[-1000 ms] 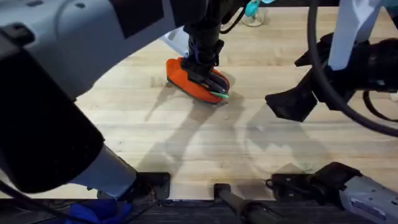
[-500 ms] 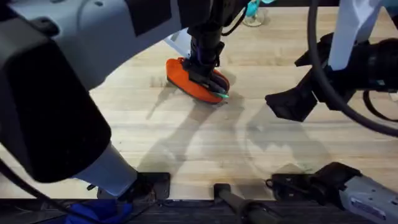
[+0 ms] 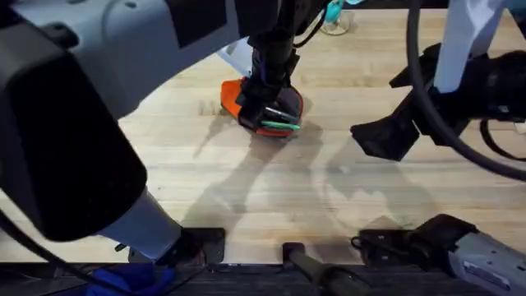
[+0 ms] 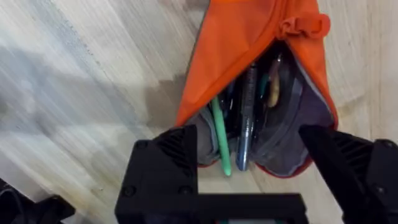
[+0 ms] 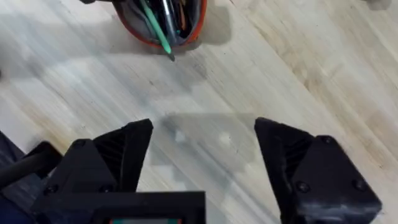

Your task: Unzip the bag, pick up the pens from the table one at a time and place them inside, then zip the bag closed.

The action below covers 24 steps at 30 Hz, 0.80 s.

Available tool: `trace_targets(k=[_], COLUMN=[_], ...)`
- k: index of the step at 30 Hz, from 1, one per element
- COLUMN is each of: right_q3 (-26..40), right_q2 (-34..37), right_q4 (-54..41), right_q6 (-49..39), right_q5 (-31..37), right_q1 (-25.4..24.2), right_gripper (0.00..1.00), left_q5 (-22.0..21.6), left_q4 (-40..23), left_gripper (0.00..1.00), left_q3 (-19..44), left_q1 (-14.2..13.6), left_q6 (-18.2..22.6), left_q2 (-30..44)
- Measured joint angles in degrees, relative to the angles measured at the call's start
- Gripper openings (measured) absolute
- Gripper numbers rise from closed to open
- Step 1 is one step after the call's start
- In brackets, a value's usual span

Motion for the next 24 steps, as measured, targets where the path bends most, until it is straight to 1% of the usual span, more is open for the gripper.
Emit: trace_targets(k=[14, 19, 24], right_q3=[0.0, 0.0, 0.0], right_q2=[0.0, 0.0, 0.0], right_q4=[0.0, 0.0, 0.0], right_q6=[0.0, 0.0, 0.0], right_q5=[0.0, 0.0, 0.0], right_q1=[0.0, 0.0, 0.0], right_gripper=[0.996, 0.996, 0.996], left_q5=[0.0, -0.2, -2.8], left_q4=[0.0, -1.2, -5.9], left_gripper=[0.995, 0.995, 0.995], left_q3=[0.0, 0.9, 5.4], left_q1=[0.0, 0.0, 0.0], left_q6=[0.1, 3.2, 7.3], left_q2=[0.0, 0.0, 0.0])
